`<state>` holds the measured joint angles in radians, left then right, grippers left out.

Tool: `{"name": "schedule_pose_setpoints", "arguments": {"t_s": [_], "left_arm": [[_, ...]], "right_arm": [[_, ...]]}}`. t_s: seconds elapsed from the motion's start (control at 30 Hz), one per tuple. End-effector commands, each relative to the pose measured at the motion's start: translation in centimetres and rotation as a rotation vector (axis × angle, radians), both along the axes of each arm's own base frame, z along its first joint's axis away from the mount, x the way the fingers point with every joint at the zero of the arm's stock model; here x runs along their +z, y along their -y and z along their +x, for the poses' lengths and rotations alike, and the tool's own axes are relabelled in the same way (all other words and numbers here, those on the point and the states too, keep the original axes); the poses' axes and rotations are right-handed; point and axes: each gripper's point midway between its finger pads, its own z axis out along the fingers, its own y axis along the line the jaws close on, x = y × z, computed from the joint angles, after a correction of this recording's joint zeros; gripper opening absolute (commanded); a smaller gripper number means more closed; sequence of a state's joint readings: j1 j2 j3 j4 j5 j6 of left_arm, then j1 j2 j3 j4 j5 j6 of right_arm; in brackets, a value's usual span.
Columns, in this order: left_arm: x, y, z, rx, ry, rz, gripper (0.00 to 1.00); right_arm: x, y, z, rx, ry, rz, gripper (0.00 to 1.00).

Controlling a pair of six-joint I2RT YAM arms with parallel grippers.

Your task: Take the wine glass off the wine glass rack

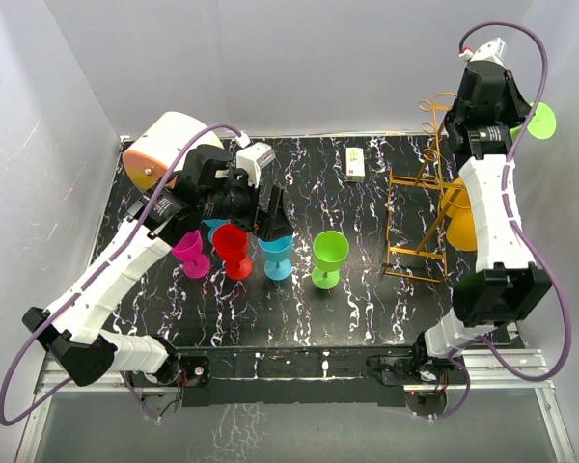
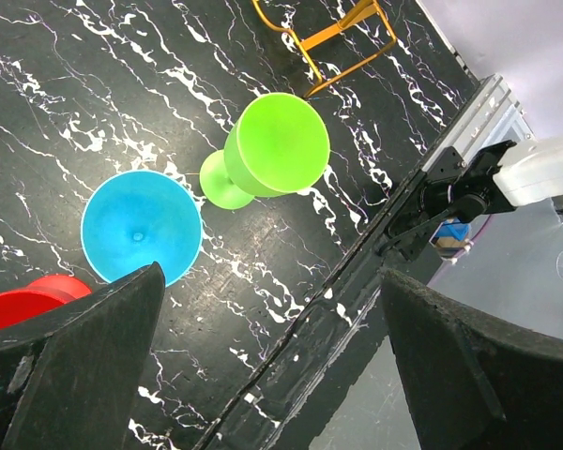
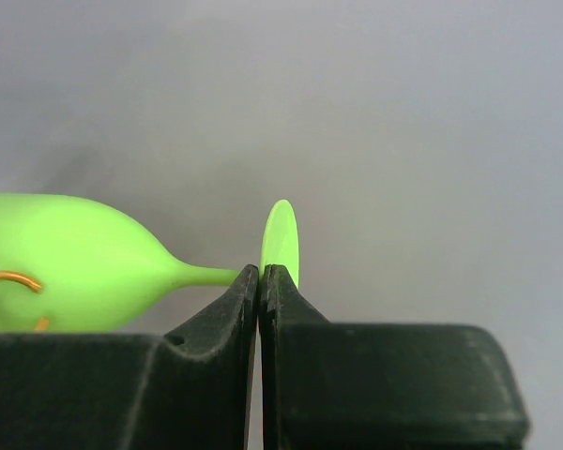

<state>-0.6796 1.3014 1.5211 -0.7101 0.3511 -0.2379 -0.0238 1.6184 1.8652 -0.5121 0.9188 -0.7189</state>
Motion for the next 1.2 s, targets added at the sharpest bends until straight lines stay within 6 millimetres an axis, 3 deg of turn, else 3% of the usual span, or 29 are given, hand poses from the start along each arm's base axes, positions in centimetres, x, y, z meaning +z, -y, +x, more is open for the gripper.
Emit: {"name": "schedule_pose_setpoints", "arguments": {"t_s": [0.0, 0.2, 0.37, 0.53, 0.67, 0.8, 0.87, 1.03, 1.17], "left_arm": [[1.1, 0.3, -0.6, -0.017, 0.009, -0.041, 0.99], [1.6, 0.6, -0.8, -0.009, -0.007, -0.069, 0.99], [1.6, 0.8, -0.9, 0.000, -0.034, -0.087, 0.99], [2.6, 1.5, -0.9, 0.014, -0.070, -0.139, 0.99], [5.1, 2.3, -0.7, 0.024, -0.063, -0.230, 0.99], [9.2, 3.1, -0.5, 0.037, -0.043, -0.362, 0.99], [11.8, 3.3, -0.7, 0.037, -0.029, -0.450, 0.99], [18.0, 3.2, -1.8, 0.028, 0.009, -0.687, 0.99], [20.9, 1.8, -2.3, 0.081, 0.034, -0.794, 0.99]], "right_arm": [[7.3, 0.5, -5.3, -0.085, 0.181, -0.127, 0.00], [9.0, 0.5, -7.6, -0.105, 0.200, -0.178, 0.00], [11.3, -1.9, -8.3, -0.045, 0.267, -0.164, 0.00], [15.0, -4.5, -10.7, 0.012, 0.379, -0.133, 0.00], [17.6, -7.9, -11.8, 0.178, 0.529, 0.017, 0.00], [18.7, -11.3, -11.9, 0.438, 0.686, 0.264, 0.00], [18.6, -14.1, -11.6, 0.612, 0.739, 0.399, 0.00], [19.1, -22.0, -13.3, 1.067, 0.868, 0.735, 0.00], [17.9, -27.6, -14.6, 1.332, 0.843, 0.993, 0.00]]}}
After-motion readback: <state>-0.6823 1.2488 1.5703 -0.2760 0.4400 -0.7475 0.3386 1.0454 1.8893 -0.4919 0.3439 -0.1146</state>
